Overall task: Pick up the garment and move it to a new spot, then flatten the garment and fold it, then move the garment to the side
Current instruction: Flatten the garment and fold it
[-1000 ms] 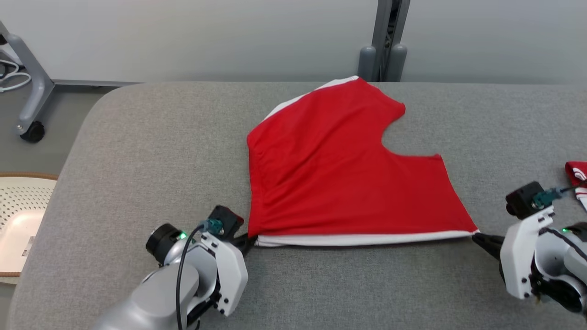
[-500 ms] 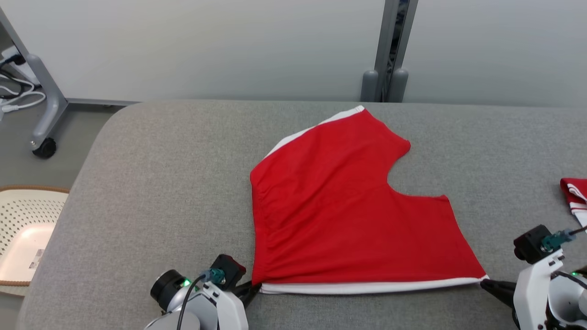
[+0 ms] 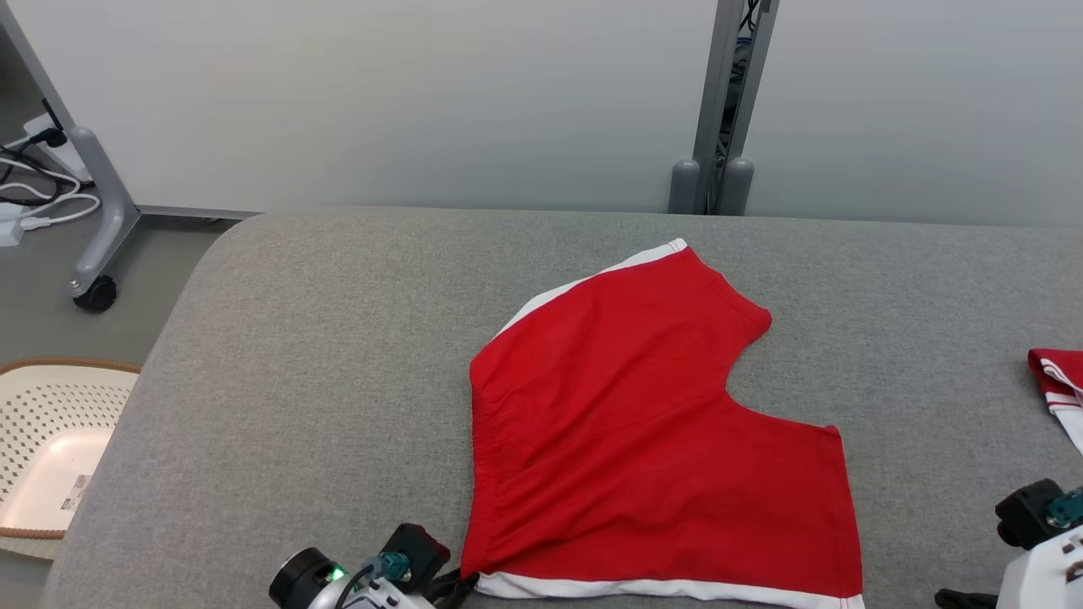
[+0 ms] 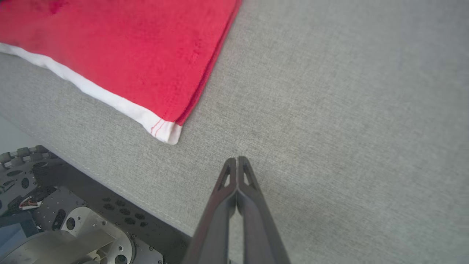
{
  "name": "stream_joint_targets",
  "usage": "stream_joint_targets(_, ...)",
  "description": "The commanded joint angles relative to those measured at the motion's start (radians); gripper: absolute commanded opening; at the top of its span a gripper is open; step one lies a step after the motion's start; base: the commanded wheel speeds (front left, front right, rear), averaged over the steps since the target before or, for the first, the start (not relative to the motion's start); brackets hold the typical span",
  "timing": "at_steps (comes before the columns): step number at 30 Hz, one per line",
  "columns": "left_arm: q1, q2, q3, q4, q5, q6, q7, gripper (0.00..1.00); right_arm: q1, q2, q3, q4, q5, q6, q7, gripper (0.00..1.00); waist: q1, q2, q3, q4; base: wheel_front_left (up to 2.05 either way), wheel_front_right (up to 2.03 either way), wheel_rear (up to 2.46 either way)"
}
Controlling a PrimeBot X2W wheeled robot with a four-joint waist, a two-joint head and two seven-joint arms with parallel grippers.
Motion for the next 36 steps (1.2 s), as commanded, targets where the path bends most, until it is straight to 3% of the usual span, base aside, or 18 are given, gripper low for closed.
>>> stream_joint_targets(1, 0.022, 0.018, 0.001, -0.034, 0.021, 0.020, 0.008, 0.00, 0.022, 0.000, -0.025, -0.007, 0.000, -0.001, -0.004, 0.00, 0.0001, 0.0000, 0.001, 0.000, 0.00, 0.00, 0.00)
stream_joint_targets(10, 0.061, 0.062, 0.015, -0.171, 0.013, 0.093, 0.029, 0.00, 0.080, 0.023, -0.140, -0.023, -0.078, -0.001, -0.049, 0.03, 0.0001, 0.0000, 0.007, 0.003, 0.00, 0.00, 0.00)
stream_joint_targets(12, 0.064, 0.069, 0.018, -0.184, 0.011, 0.104, 0.030, 0.00, 0.093, 0.038, -0.170, -0.017, -0.102, -0.001, -0.062, 0.91, 0.0001, 0.0000, 0.009, 0.003, 0.00, 0.00, 0.00)
stream_joint_targets(13, 0.065, 0.072, 0.020, -0.189, 0.011, 0.109, 0.030, 0.00, 0.098, 0.045, -0.187, -0.017, -0.116, -0.001, -0.069, 1.00, 0.0001, 0.0000, 0.011, 0.002, 0.00, 0.00, 0.00)
stream_joint_targets(24, 0.061, 0.070, 0.046, -0.214, 0.000, 0.141, -0.006, 0.00, 0.164, 0.147, -0.417, 0.008, -0.260, -0.001, -0.267, 1.00, 0.0001, 0.0000, 0.020, -0.001, 0.00, 0.00, 0.00)
stream_joint_targets(36, 0.042, 0.049, 0.048, -0.190, -0.003, 0.137, -0.022, 0.00, 0.418, 0.298, -0.681, -0.077, -0.454, -0.001, -0.427, 1.00, 0.0001, 0.0000, 0.037, -0.011, 0.00, 0.00, 0.00)
